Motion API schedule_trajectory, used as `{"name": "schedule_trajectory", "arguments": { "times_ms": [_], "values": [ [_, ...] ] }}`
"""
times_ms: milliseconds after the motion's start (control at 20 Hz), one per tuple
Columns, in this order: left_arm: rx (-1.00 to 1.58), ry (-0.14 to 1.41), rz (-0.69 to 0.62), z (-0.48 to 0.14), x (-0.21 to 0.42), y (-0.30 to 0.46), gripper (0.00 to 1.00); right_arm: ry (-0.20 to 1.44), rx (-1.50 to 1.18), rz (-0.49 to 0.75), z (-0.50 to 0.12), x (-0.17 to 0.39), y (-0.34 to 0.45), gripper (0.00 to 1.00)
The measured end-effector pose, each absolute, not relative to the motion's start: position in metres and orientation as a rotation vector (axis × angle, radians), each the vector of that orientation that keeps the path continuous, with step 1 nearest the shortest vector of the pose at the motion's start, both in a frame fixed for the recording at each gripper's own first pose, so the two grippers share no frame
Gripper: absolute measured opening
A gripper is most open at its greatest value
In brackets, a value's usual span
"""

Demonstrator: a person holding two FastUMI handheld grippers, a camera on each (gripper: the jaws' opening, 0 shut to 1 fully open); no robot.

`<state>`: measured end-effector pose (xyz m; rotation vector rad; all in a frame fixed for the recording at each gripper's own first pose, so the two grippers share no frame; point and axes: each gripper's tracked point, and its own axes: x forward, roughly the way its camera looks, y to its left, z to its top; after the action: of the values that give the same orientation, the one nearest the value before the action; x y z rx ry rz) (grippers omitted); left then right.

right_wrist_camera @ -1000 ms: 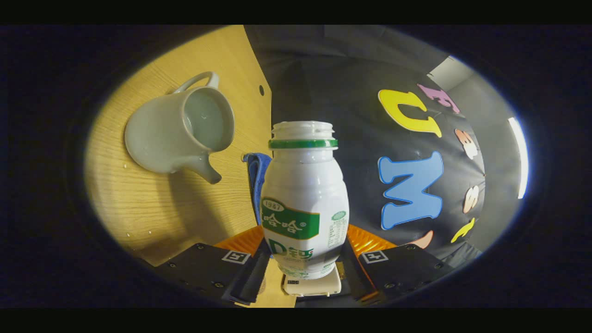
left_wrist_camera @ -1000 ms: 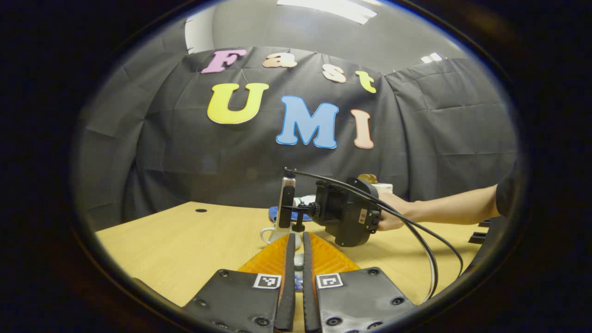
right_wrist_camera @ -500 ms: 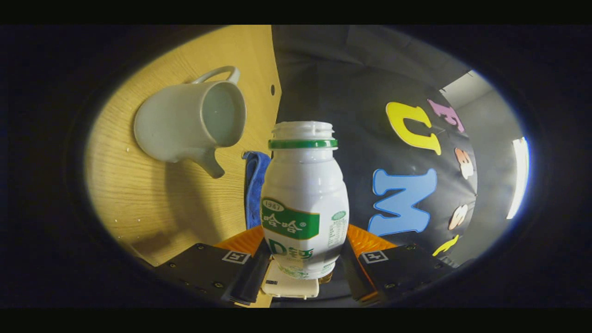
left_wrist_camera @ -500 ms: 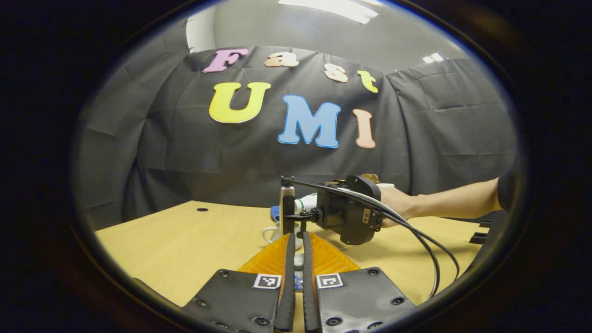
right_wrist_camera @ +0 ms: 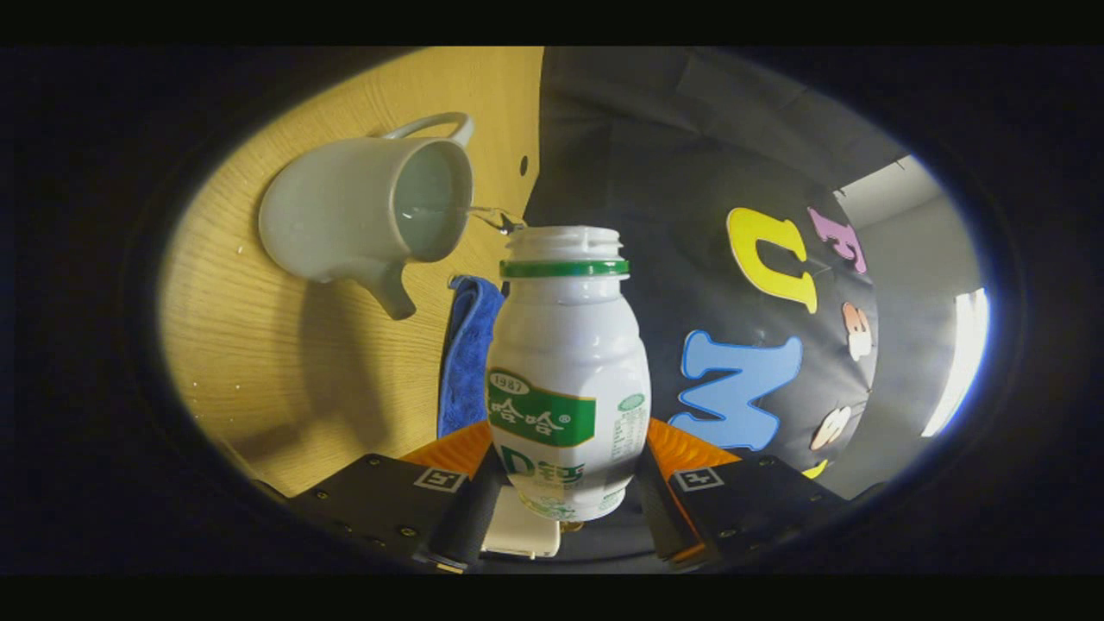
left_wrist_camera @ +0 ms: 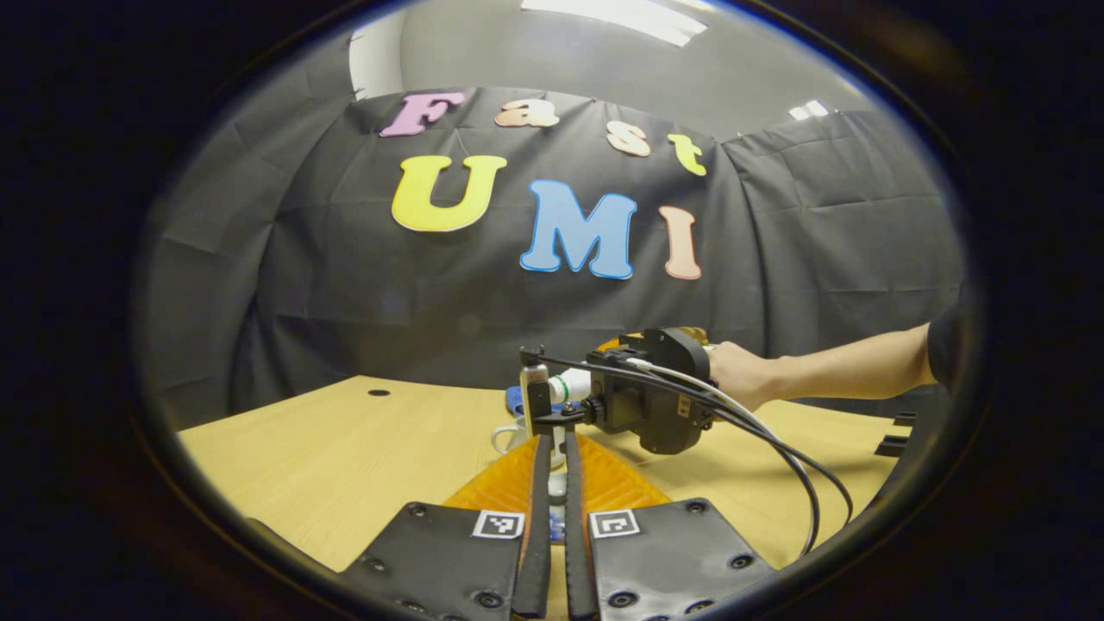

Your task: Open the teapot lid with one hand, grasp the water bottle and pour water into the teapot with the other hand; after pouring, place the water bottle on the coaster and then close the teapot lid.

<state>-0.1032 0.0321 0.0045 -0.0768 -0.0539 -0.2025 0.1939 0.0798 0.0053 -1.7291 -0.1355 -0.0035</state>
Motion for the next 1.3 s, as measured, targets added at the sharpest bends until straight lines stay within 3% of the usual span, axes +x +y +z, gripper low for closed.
{"name": "schedule_trajectory", "arguments": {
  "times_ms": [150,250,300,350,400,500,700,950,1000,1150,1250,1300],
  "values": [
    [-0.079,-0.054,-0.204,0.005,-0.103,0.032,0.13,-0.141,-1.756,-0.011,0.008,0.194,0.080,0.72],
    [-0.076,-0.054,-0.203,0.006,-0.104,0.032,0.17,-0.149,-1.777,-0.013,0.010,0.195,0.079,0.72],
    [-0.075,-0.053,-0.204,0.006,-0.103,0.032,0.13,-0.151,-1.785,-0.015,0.011,0.195,0.080,0.72],
    [-0.074,-0.050,-0.203,0.004,-0.103,0.032,0.17,-0.155,-1.792,-0.018,0.012,0.195,0.080,0.72],
    [-0.073,-0.047,-0.203,0.003,-0.103,0.032,0.13,-0.159,-1.798,-0.019,0.012,0.195,0.080,0.72],
    [-0.073,-0.045,-0.205,0.004,-0.104,0.031,0.17,-0.176,-1.811,-0.023,0.013,0.195,0.081,0.72],
    [-0.071,-0.050,-0.205,0.006,-0.104,0.031,0.13,-0.206,-1.845,-0.036,0.017,0.196,0.082,0.72],
    [-0.073,-0.048,-0.205,0.004,-0.104,0.032,0.13,-0.226,-1.865,-0.036,0.021,0.197,0.083,0.72],
    [-0.074,-0.048,-0.205,0.005,-0.104,0.032,0.17,-0.229,-1.873,-0.037,0.022,0.197,0.082,0.72],
    [-0.070,-0.052,-0.205,0.005,-0.104,0.032,0.13,-0.244,-1.900,-0.041,0.026,0.196,0.084,0.72],
    [-0.070,-0.053,-0.206,0.006,-0.105,0.032,0.17,-0.257,-1.917,-0.045,0.028,0.196,0.085,0.72],
    [-0.069,-0.051,-0.206,0.006,-0.105,0.032,0.14,-0.265,-1.926,-0.046,0.029,0.196,0.085,0.72]
  ]
}}
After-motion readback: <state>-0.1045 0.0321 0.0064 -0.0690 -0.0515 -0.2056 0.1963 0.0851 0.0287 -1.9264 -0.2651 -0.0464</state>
